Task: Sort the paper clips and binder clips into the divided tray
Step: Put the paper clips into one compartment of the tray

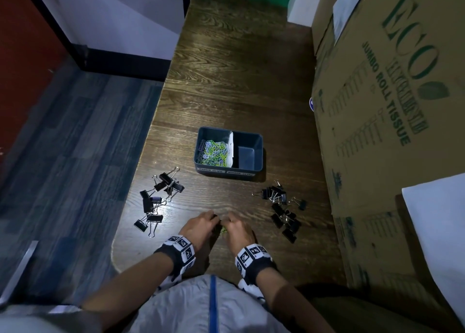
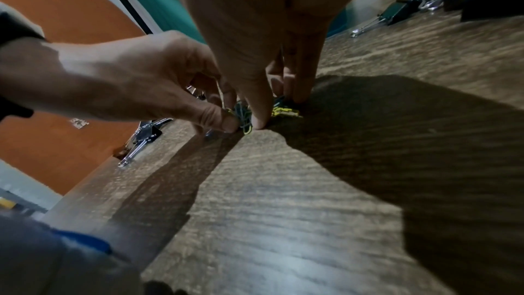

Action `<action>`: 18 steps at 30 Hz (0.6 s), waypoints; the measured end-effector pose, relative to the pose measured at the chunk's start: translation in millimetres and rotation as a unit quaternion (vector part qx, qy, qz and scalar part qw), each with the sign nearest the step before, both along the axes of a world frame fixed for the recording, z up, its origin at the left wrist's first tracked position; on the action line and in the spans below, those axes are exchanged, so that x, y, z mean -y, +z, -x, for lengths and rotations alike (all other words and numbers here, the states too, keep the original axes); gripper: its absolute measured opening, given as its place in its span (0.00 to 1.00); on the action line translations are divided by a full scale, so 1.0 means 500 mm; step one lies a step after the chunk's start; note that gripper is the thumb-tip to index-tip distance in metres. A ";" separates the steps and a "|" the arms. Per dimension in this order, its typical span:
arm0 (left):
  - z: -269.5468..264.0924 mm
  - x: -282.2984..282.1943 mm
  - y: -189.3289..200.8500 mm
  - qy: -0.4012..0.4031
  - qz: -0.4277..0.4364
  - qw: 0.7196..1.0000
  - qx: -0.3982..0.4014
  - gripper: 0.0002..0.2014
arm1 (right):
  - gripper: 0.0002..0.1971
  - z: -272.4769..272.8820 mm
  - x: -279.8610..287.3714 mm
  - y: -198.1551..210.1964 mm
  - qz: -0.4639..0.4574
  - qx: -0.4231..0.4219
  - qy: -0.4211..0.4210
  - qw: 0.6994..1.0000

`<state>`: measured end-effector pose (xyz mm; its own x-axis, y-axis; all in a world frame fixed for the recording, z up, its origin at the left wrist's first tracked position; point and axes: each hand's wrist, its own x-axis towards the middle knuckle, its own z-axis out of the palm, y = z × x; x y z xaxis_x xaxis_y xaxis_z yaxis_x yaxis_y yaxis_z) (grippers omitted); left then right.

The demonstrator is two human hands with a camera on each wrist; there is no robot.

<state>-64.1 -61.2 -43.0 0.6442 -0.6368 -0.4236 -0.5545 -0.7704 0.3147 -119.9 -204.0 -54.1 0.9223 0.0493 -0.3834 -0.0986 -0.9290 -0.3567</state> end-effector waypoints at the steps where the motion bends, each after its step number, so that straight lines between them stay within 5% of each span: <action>1: 0.002 0.001 0.006 0.004 0.005 1.000 -0.003 0.22 | 0.15 0.000 0.002 0.000 0.001 0.004 -0.002 1.000; 10: -0.012 -0.013 0.032 0.061 0.020 0.996 -0.062 0.08 | 0.13 0.001 0.027 0.003 0.017 -0.025 -0.062 0.998; 18: -0.066 -0.049 0.069 0.147 0.152 0.976 -0.042 0.07 | 0.08 0.000 0.040 0.015 -0.008 -0.039 -0.111 0.993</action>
<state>-31.1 -36.9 -8.4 0.7895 -0.5339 -0.3026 -0.2859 -0.7562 0.5885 -120.1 -224.0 -46.6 0.8782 -0.1463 -0.4553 -0.3291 -0.8756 -0.3535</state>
